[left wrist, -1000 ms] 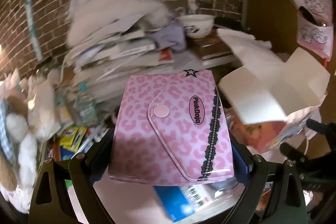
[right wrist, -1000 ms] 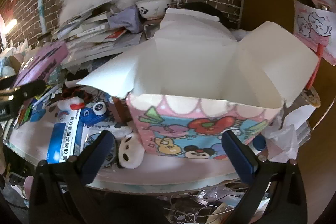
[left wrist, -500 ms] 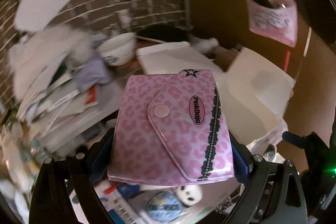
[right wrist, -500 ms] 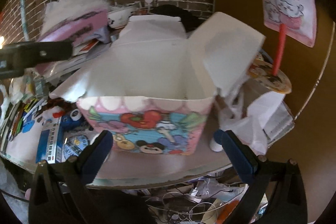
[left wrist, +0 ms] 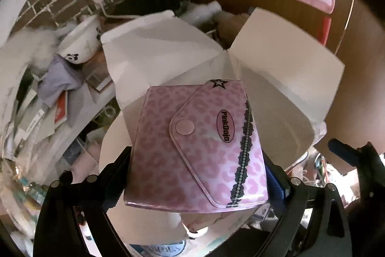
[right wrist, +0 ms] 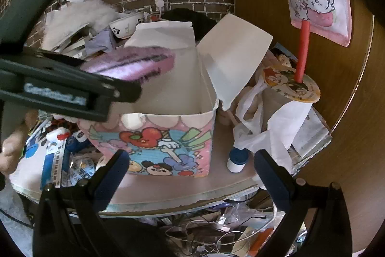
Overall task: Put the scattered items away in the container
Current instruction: 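Carry the pouch with the left gripper over the pink cartoon box, then lower the pouch into the box and open the left gripper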
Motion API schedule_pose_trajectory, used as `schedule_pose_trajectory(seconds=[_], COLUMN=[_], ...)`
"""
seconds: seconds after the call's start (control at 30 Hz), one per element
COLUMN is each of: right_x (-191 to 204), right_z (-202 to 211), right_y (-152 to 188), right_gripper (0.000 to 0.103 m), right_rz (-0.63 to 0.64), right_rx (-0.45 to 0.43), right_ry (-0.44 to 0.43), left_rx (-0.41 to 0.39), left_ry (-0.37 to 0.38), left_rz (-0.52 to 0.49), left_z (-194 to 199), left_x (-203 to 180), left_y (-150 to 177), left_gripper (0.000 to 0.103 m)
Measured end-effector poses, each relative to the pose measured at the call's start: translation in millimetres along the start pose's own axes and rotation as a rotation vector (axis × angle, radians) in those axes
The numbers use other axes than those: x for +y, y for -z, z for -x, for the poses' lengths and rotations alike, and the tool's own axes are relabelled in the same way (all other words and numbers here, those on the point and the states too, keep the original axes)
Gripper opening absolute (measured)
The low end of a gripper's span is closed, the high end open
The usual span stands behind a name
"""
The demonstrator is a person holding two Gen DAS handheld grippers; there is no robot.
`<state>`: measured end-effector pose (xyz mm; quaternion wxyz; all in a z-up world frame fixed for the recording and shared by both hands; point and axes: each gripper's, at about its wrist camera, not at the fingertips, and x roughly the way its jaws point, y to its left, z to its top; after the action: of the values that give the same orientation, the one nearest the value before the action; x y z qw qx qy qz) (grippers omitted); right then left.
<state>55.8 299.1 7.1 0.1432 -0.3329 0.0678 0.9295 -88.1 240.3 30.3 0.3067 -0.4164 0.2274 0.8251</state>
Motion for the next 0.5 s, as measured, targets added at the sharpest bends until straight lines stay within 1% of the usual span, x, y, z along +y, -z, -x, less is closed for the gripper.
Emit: schedule_pose_trajectory(seconds=[0.07,0.17,0.5], right_x=[0.1,0.1,-3.1], right_z=[-0.6,-1.4,-2.7], right_y=[-0.1,-0.4,-1.3], right_gripper=[0.103,0.103,0.103], right_rz=[0.001,-0.002,-0.016], right_rx=[0.002,0.004,0.004], right_ry=[-0.002,-0.004,-0.005], left_rx=[0.019,0.041,0.159], left_ry=[0.003,0.028,0.056], left_rz=[-0.009,-0.010,-0.006], left_z=[-4.1,-8.2,-29.0], left_x=[-2.3,-3.8,-6.0], left_y=[-2.4,-6.3,-22.3], left_gripper=[0.094,0.094,0.094])
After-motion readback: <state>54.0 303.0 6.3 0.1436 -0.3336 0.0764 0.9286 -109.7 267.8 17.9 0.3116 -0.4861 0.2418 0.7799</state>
